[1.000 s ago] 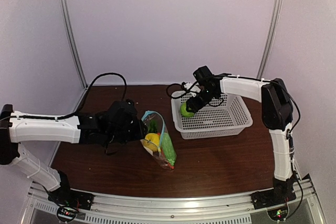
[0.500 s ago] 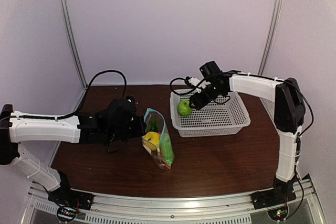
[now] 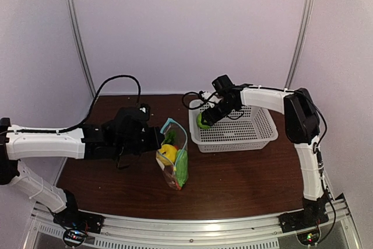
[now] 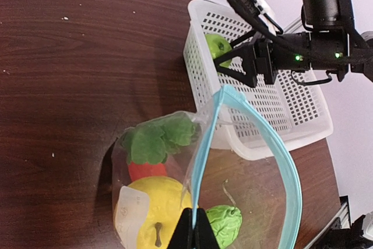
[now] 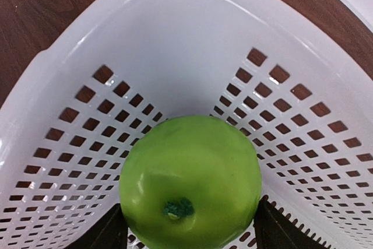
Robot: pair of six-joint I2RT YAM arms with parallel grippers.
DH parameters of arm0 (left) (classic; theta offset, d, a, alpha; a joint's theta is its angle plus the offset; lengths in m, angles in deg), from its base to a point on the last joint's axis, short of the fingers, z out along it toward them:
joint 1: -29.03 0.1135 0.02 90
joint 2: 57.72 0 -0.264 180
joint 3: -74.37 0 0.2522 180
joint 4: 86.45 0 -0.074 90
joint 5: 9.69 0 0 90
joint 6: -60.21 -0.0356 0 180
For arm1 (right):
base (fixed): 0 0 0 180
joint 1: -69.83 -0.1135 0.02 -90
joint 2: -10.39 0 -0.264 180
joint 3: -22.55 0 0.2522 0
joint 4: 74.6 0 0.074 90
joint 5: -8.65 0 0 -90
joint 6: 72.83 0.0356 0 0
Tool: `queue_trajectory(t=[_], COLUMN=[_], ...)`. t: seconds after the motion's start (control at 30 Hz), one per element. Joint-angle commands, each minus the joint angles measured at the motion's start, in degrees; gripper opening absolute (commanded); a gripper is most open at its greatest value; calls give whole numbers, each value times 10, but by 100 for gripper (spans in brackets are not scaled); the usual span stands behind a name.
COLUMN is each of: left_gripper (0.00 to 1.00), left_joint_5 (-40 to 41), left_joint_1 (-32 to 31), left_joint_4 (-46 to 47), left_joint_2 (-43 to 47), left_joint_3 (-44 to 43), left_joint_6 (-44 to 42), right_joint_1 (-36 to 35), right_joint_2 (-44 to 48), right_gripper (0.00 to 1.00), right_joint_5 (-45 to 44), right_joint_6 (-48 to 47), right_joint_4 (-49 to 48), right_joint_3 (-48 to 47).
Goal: Place the food in the zip-top bag and seal the zipper
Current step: Adjust the zipper food storage bag at the center of the board, then pick up the fake fruit from the bin.
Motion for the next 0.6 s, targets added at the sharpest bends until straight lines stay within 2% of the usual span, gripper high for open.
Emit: queue_trajectory(t=[0.0, 0.1, 0.23, 0.3, 0.4, 0.57], left_gripper=[0, 0, 0, 0, 0, 0], left_joint_5=[-26, -29, -38, -44, -46, -42], left_joint_1=[2, 2, 2, 2, 2, 2], left_joint_4=[30, 36, 40, 40, 40, 38], left_joint_2=[1, -3, -12, -15, -14, -12], left_joint_3=[-16, -16, -21, -23, -21, -22], left_joint_6=[-19, -21, -26, -28, -28, -29], right_joint_1=[3, 2, 2, 3, 3, 3], right_joint_2=[3, 3, -4, -12, -18, 20], right_gripper=[68, 66, 77, 77, 69, 46], right_joint_5=[-4, -5, 41, 50, 42, 44], right_joint_6=[14, 7, 6, 12, 12, 0], right_joint_4=[-12, -19, -38, -43, -50, -38], right_joint_3=[-12, -7, -1, -2, -3, 23])
